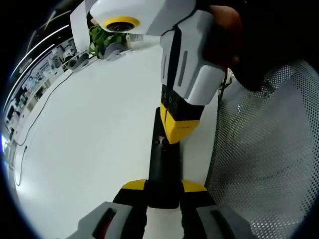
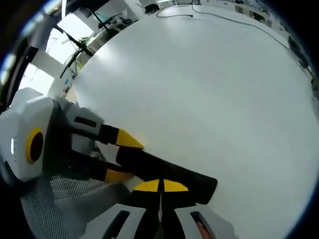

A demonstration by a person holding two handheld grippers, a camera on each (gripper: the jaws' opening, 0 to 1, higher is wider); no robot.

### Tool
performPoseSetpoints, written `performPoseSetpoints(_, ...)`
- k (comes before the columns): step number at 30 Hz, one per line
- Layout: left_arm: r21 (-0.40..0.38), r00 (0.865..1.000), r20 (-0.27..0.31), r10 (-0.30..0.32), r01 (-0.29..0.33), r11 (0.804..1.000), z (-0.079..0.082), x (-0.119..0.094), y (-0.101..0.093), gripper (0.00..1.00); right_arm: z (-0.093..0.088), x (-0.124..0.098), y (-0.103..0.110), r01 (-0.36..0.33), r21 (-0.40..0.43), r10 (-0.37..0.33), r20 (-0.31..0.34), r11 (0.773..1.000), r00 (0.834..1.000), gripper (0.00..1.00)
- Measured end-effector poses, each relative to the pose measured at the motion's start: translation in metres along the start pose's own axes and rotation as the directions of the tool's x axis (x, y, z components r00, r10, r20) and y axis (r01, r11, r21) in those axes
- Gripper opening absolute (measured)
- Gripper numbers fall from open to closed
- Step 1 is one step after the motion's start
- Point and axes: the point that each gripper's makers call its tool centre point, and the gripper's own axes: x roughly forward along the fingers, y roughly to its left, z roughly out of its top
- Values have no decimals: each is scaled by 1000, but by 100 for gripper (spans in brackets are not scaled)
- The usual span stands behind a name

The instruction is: Press the specified remote control buttons in sequence, fully releasing each button before pressing the next.

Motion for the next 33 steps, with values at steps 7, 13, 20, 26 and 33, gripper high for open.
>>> performPoseSetpoints(7,1,1000,-1,1,-1,1000,0,0,0,24,-1,1,2,4,-24,-4,-5,1000,1000,0)
performPoseSetpoints(13,-2,1000,1,1,-1,1000,0,0,0,24,-2,2,2,-5,-37,4,-18,999,1000,0)
performPoseSetpoints(20,-3,1000,3,1,-1,1000,0,0,0,24,-3,4,6,-4,-76,0,-43,997,999,0)
performPoseSetpoints(26,1,1000,4,2,-2,1000,0,0,0,24,-3,4,5,-18,-59,16,-38,998,999,0)
performPoseSetpoints(33,4,1000,9,4,-4,1000,0,0,-1,24,-3,3,4,-41,18,42,-27,999,999,0)
